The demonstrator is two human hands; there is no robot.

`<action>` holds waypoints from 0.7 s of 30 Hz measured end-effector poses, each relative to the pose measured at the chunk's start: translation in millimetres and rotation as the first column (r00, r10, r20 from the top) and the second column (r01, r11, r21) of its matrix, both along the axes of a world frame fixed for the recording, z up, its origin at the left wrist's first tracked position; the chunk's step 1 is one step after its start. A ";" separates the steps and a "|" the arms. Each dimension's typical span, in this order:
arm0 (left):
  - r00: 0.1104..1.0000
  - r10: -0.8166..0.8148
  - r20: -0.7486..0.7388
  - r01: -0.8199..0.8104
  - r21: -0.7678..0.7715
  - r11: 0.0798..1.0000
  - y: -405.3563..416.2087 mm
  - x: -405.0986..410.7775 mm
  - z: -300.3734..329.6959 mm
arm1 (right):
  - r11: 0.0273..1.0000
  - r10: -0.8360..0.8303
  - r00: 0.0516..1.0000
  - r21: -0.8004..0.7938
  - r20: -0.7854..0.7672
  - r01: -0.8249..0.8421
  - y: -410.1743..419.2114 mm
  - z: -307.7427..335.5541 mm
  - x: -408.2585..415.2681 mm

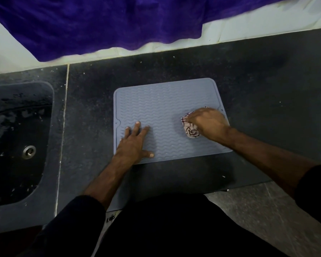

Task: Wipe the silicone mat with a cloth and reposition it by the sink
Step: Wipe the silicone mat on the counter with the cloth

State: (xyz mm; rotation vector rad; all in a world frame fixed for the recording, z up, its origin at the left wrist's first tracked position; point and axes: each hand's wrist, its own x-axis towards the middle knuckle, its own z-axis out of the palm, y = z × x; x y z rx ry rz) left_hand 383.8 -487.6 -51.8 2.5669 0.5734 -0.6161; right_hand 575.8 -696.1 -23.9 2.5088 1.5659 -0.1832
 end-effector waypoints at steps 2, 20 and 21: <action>1.000 0.003 -0.011 -0.003 0.001 1.000 0.5 0.8 -0.8 | 0.997 0.034 0.999 0.072 -0.028 -0.032 13.1 3.0 -7.3; 1.000 0.006 0.009 -0.006 0.018 1.000 3.8 0.5 -12.8 | 0.994 0.112 0.991 -0.008 -0.075 -0.113 23.5 -7.8 -22.2; 1.000 0.008 0.010 -0.008 0.020 1.000 3.9 0.3 -12.5 | 0.996 0.089 0.992 -0.008 -0.086 -0.090 18.5 -5.9 -18.3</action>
